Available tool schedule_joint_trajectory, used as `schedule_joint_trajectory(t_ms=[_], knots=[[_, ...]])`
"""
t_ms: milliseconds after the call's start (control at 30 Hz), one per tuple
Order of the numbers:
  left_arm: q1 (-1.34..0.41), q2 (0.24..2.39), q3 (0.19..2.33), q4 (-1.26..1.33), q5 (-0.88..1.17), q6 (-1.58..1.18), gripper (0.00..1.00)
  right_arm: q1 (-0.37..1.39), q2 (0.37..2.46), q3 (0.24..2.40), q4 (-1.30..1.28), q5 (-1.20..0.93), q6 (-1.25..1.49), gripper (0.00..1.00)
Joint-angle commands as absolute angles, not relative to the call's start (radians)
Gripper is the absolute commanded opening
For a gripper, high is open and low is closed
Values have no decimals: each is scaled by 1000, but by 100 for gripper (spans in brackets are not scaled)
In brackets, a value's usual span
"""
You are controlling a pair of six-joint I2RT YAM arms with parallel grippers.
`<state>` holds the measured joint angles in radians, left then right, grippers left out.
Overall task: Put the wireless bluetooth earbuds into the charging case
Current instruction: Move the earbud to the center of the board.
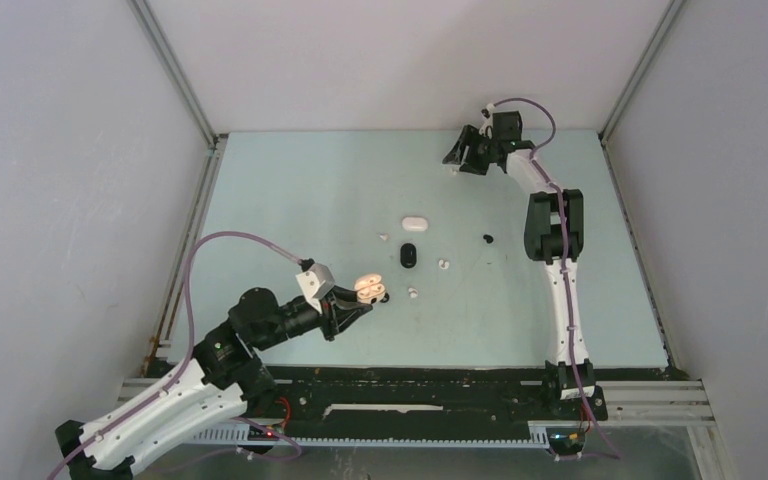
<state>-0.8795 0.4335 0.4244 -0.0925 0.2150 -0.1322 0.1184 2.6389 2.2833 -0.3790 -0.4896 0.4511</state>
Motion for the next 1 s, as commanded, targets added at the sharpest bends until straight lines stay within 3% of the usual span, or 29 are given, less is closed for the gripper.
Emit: schedule_joint_trajectory(t_ms=[0, 167, 267, 500, 800, 967], knots=[[-882, 453, 426, -61, 213, -141, 5, 91, 2676, 2315, -279, -564, 599, 66], [-882, 470, 428, -58, 211, -144, 5, 71, 2720, 2271, -184, -645, 742, 67], [-882, 470, 426, -60, 204, -146, 5, 69, 2738, 2247, -104, -716, 808, 60], [-882, 459, 426, -67, 183, -143, 6, 90, 2748, 2241, -85, -784, 825, 57], [-882, 436, 428, -77, 179, -143, 5, 152, 2742, 2086, 94, -986, 1040, 40], [-882, 413, 428, -79, 177, -138, 6, 180, 2714, 2010, 75, -1067, 1014, 32]])
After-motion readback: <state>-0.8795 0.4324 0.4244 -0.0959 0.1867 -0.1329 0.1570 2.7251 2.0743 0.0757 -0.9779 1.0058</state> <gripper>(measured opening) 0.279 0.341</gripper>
